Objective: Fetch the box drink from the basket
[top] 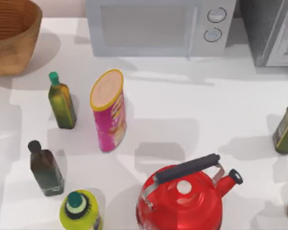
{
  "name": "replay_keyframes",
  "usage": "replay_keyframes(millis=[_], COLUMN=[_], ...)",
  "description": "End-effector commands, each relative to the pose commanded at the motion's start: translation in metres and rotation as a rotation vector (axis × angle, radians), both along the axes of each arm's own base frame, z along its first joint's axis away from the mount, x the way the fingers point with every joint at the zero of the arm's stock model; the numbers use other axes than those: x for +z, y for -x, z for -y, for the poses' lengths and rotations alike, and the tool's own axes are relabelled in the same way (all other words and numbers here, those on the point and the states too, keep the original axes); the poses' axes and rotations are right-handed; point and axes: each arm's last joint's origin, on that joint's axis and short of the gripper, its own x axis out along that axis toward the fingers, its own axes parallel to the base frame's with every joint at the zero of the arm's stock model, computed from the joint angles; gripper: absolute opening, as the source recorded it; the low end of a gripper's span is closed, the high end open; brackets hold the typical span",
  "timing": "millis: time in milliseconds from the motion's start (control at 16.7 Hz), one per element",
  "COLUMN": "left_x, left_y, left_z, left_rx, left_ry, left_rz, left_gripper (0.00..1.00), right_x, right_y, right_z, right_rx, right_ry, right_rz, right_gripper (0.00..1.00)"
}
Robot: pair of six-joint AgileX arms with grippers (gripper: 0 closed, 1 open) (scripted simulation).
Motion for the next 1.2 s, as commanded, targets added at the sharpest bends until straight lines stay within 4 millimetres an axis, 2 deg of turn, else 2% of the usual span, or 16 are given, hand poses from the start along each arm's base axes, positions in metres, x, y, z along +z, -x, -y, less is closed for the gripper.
replay_keyframes(millis=[180,360,720,840,1020,1200], left_x=[0.040,0.066,0.067,0.072,0.091,0.115], left_y=[0.003,0.008,0.008,0.015,0.044,0.094], left_z=[0.001,0.001,0.001,0.003,0.012,0.027], left_rx=[0.000,0.000,0.001,0.001,0.001,0.002], left_ry=[0.000,0.000,-0.001,-0.001,-0.001,-0.002], left_rz=[0.000,0.000,-0.004,-0.004,0.003,0.020], left_gripper=[0.00,0.00,0.00,0.00,0.00,0.00], right_x=[0.000,0.000,0.000,0.000,0.000,0.000], right_y=[0.000,0.000,0.000,0.000,0.000,0.000], right_z=[0.000,0.000,0.000,0.000,0.000,0.000], right_rx=[0.000,0.000,0.000,0.000,0.000,0.000], right_ry=[0.000,0.000,0.000,0.000,0.000,0.000], right_rz=[0.000,0.000,0.000,0.000,0.000,0.000], right_gripper=[1.00,1.00,1.00,1.00,1.00,1.00])
